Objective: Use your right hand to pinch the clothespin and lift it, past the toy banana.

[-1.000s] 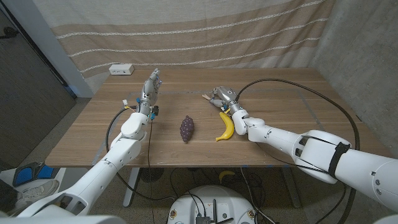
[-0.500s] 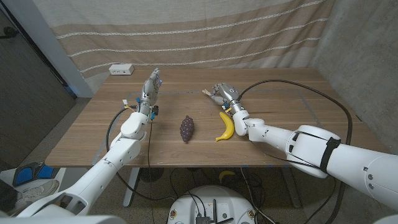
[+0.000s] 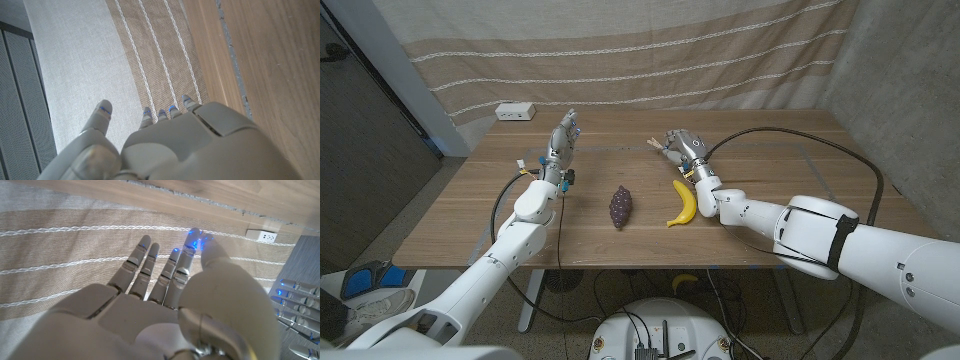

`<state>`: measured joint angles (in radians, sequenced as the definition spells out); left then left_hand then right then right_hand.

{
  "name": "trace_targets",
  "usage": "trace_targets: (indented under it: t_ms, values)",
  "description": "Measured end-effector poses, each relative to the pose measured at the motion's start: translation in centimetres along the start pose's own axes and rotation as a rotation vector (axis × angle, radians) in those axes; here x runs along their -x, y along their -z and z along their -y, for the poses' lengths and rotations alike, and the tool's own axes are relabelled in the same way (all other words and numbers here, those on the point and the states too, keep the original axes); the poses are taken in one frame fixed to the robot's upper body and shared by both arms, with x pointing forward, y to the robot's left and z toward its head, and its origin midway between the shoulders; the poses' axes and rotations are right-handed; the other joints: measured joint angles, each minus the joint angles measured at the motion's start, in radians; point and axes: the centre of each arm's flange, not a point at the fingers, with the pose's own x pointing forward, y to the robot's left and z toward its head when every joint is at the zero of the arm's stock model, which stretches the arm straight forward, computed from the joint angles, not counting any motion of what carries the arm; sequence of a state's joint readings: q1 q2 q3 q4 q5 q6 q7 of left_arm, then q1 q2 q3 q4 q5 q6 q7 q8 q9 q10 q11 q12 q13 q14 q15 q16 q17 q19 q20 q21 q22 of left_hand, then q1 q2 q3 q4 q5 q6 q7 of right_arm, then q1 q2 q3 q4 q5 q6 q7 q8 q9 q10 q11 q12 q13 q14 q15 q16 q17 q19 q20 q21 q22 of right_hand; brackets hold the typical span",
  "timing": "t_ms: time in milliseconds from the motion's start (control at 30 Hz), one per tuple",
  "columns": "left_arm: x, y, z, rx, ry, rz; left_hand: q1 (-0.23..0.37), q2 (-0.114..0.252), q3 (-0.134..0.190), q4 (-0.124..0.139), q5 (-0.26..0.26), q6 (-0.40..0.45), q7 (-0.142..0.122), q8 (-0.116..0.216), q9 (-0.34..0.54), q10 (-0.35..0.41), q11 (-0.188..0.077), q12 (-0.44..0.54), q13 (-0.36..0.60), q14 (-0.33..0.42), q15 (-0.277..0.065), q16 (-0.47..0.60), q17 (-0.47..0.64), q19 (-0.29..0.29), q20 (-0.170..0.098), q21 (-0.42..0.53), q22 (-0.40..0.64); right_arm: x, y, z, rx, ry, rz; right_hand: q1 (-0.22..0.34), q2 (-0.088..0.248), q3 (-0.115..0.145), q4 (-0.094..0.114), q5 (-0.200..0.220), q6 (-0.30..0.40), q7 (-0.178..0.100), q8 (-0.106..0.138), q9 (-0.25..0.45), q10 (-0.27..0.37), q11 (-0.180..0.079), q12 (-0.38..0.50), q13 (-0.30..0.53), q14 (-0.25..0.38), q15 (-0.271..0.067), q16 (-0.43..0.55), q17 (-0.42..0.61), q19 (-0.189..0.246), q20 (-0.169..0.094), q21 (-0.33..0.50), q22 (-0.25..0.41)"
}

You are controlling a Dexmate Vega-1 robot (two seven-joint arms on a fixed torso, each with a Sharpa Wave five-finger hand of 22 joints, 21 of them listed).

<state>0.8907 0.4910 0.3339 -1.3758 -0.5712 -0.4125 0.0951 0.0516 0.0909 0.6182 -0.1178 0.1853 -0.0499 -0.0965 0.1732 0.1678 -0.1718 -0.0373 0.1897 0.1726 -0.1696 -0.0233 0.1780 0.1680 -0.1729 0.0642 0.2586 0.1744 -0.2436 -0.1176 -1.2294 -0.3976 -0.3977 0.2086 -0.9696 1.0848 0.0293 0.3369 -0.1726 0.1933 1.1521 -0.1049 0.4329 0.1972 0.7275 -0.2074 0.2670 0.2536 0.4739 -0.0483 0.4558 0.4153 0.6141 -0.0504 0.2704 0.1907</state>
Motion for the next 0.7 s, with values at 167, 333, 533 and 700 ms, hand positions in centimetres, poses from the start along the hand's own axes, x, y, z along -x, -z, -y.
trace_targets:
  t_ms: [167,333,533,700]
  values:
    - [0.0,0.0,0.0,0.000,0.000,0.001,0.000,0.000,0.000,0.000,0.000,-0.004,0.004,0.000,0.000,0.000,0.000,0.000,0.000,0.000,0.000,0.000,0.000,0.000,0.000,-0.004,0.000,-0.1,0.2,0.5,-0.016,0.027,-0.009,0.000,0.000,0.000,0.000,0.008,0.004,0.004,0.000,-0.001,0.010,-0.003,0.007,0.004,0.000,0.000,0.000,0.000,-0.004,-0.004,0.000,0.000]
    - [0.0,0.0,0.0,0.000,0.000,0.002,0.000,0.000,0.000,0.000,0.000,-0.004,0.004,0.000,0.000,0.000,0.000,0.000,0.000,0.000,0.000,0.000,0.000,0.000,0.000,-0.007,0.000,-0.2,0.5,0.8,-0.013,0.037,-0.006,0.019,-0.010,0.000,0.000,0.014,0.010,0.010,0.000,-0.004,0.021,-0.003,0.011,0.005,0.005,0.006,0.000,0.000,-0.004,-0.003,0.000,0.000]
    - [0.0,-0.1,0.0,0.000,0.000,0.005,0.000,0.000,-0.003,-0.003,0.000,-0.004,0.004,0.000,0.000,0.000,0.000,0.000,0.000,0.000,0.000,0.000,0.000,0.000,0.000,-0.007,0.000,-0.2,0.7,1.7,-0.033,0.095,0.003,0.025,-0.004,0.000,0.000,0.016,0.010,0.010,-0.001,-0.005,0.030,-0.002,0.015,0.009,0.005,0.006,0.000,0.000,-0.004,-0.003,0.000,0.000]
    - [0.0,-0.1,0.0,0.000,0.000,0.007,0.000,0.000,-0.003,-0.003,0.000,-0.004,0.004,0.000,0.000,0.000,0.000,0.000,0.000,0.000,0.000,0.000,0.000,0.000,0.000,-0.007,0.000,-0.3,0.7,2.3,-0.039,0.129,0.025,0.027,-0.003,0.000,0.000,0.023,0.015,0.015,-0.002,-0.005,0.030,-0.002,0.015,0.014,0.005,0.006,0.000,0.000,-0.009,-0.009,0.000,0.000]
